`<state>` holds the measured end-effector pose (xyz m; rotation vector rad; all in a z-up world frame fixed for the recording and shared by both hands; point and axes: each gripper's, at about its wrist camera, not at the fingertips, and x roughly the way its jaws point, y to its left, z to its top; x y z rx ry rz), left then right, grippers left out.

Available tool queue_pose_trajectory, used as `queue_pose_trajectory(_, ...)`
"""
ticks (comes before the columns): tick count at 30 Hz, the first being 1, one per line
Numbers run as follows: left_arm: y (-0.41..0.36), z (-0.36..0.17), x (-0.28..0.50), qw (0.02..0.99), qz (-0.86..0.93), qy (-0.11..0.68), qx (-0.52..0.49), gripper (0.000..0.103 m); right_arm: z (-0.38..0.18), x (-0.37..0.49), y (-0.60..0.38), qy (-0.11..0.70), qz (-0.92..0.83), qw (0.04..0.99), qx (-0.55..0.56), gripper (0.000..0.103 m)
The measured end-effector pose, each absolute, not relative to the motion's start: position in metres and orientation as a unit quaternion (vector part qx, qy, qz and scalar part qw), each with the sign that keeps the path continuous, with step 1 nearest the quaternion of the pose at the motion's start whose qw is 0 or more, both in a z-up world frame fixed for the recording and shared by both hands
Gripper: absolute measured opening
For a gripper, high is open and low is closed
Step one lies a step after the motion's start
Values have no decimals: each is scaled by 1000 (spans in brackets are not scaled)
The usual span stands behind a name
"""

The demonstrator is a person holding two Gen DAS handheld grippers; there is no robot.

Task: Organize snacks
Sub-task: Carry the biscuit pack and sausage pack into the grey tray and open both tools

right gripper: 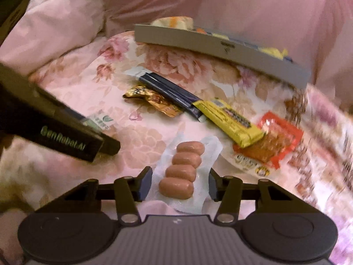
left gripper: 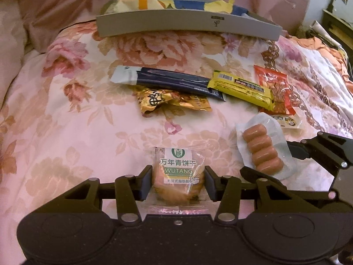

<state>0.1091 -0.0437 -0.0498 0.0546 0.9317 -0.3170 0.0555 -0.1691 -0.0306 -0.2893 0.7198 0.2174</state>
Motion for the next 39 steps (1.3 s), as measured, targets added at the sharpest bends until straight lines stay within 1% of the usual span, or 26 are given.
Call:
queue_pose_trajectory(1,-42,-48,107,882,-150,445,24,50,-30,53,-166,346,107,919,-154,50)
queue_pose_trajectory(3,-39,-45,103,886,-146,440,18,50,-28,47,-159,332,108,919,-181,36)
queue_pose_trajectory(7,-34,-37,96,896,-144,421,-2,50,-26,40,-153,318,114,919,-202,31)
queue_pose_trajectory(12,-32,-30,90,904,-140,403,-13,50,-22,35,-151,305,121,922,-206,19)
queue_pose_trajectory(14,-30,-29,88,906,-139,399,-18,50,-20,33,-150,302,128,922,-207,17)
queue_pose_trajectory(19,-27,-24,87,912,-134,385,-27,50,-17,29,-149,294,128,925,-201,17)
queue_pose_trajectory(29,-27,-12,93,926,-129,352,-31,50,-1,30,-163,255,95,947,-169,17)
queue_pose_trajectory(34,-30,1,103,934,-134,331,-30,51,8,31,-171,232,84,956,-160,17)
queue_pose_trajectory(39,-33,26,124,943,-135,303,-31,51,20,35,-177,205,69,963,-161,17)
